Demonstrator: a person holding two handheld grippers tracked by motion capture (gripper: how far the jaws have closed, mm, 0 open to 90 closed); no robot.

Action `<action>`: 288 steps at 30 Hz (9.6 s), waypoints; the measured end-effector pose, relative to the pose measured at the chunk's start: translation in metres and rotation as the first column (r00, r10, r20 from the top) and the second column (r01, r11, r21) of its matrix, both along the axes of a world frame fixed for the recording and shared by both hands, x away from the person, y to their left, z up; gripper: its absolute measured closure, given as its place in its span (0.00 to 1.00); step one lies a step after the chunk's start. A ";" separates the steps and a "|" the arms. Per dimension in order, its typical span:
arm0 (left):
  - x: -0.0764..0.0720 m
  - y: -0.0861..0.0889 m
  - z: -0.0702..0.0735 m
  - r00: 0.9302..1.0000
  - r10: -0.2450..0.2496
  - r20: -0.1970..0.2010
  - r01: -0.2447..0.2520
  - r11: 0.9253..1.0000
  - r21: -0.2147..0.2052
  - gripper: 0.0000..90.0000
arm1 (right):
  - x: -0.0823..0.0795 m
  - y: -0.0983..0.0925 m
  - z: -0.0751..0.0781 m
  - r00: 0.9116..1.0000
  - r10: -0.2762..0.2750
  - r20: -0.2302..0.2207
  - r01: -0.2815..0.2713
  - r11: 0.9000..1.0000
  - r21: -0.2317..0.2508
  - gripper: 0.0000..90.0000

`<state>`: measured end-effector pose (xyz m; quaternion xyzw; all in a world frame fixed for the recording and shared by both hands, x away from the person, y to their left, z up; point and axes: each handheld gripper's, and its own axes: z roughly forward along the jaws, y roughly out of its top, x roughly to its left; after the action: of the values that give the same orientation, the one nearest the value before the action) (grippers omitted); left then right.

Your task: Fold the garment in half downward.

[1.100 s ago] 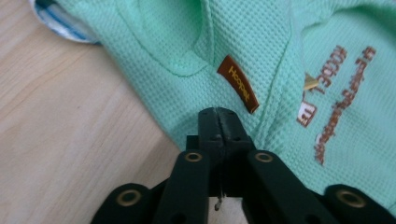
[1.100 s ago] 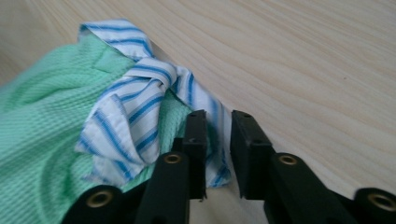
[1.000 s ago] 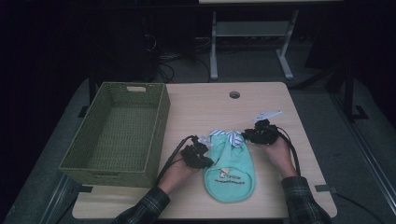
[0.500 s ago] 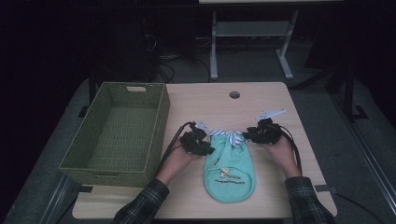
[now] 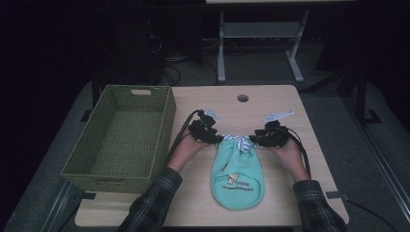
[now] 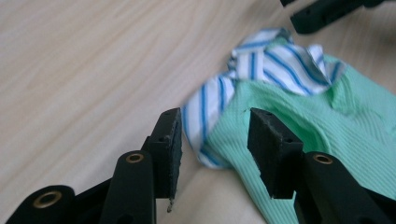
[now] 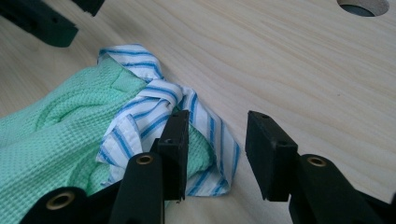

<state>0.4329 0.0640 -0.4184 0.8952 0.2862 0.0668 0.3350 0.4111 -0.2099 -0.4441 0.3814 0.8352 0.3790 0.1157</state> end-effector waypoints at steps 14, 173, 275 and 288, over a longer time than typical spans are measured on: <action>0.021 -0.006 -0.021 1.000 0.015 -0.025 -0.015 1.000 0.019 0.56 | 0.006 0.004 -0.005 1.000 0.001 -0.018 -0.001 1.000 0.002 0.65; -0.138 0.020 -0.001 0.966 -0.244 0.090 0.250 0.966 -0.070 0.87 | -0.132 -0.005 0.004 0.967 0.184 0.175 -0.187 0.982 0.000 0.91; -0.083 -0.004 -0.030 0.989 -0.129 -0.075 0.134 0.989 0.070 1.00 | -0.104 0.018 -0.024 0.983 0.185 -0.004 -0.185 0.980 -0.070 1.00; -0.053 -0.017 -0.031 0.995 -0.101 -0.016 0.102 0.993 0.052 1.00 | -0.101 0.020 -0.022 0.981 0.194 -0.002 -0.194 0.977 -0.086 1.00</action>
<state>0.3801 0.0474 -0.4491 0.9175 0.2409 0.0512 0.3123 0.3102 -0.1896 -0.4658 0.2916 0.8836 0.3534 0.0971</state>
